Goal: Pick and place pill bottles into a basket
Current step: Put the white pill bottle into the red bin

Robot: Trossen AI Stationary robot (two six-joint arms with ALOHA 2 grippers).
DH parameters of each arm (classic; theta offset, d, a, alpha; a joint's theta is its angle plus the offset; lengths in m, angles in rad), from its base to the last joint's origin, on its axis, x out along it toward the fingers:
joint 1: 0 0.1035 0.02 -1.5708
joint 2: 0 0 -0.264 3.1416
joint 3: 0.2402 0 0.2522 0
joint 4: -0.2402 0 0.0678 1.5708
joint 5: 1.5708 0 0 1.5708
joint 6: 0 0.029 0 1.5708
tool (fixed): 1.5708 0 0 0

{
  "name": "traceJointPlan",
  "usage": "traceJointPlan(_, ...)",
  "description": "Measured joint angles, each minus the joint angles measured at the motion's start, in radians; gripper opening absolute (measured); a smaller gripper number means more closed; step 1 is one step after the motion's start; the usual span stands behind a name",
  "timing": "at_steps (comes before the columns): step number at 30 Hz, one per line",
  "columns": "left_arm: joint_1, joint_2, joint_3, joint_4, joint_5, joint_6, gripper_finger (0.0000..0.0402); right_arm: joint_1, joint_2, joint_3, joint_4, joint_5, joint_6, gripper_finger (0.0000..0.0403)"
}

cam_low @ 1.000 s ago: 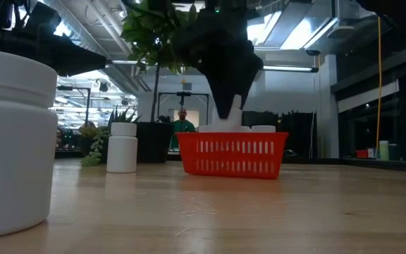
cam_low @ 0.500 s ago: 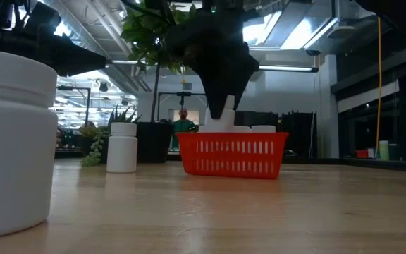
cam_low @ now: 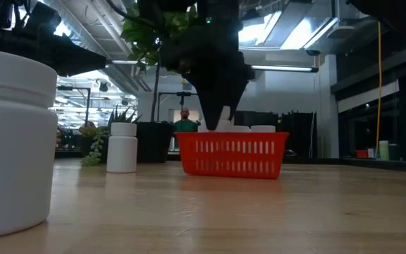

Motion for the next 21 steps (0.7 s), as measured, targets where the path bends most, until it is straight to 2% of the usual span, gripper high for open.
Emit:
traceJointPlan(11, 0.000, 0.000, 0.000, 0.000, 0.000, 0.000, 0.0244, -0.021, 0.015, -0.001, 0.019, -0.005, -0.010, 0.0168)
traceJointPlan(17, 0.000, 0.000, 0.000, 0.000, 0.000, 0.000, 0.0246, -0.022, 0.015, -0.001, 0.027, -0.036, -0.034, 0.0238)
traceJointPlan(21, 0.000, 0.000, 0.000, 0.000, 0.000, 0.000, 0.0245, -0.022, 0.015, -0.001, 0.044, -0.038, -0.033, 0.0250)
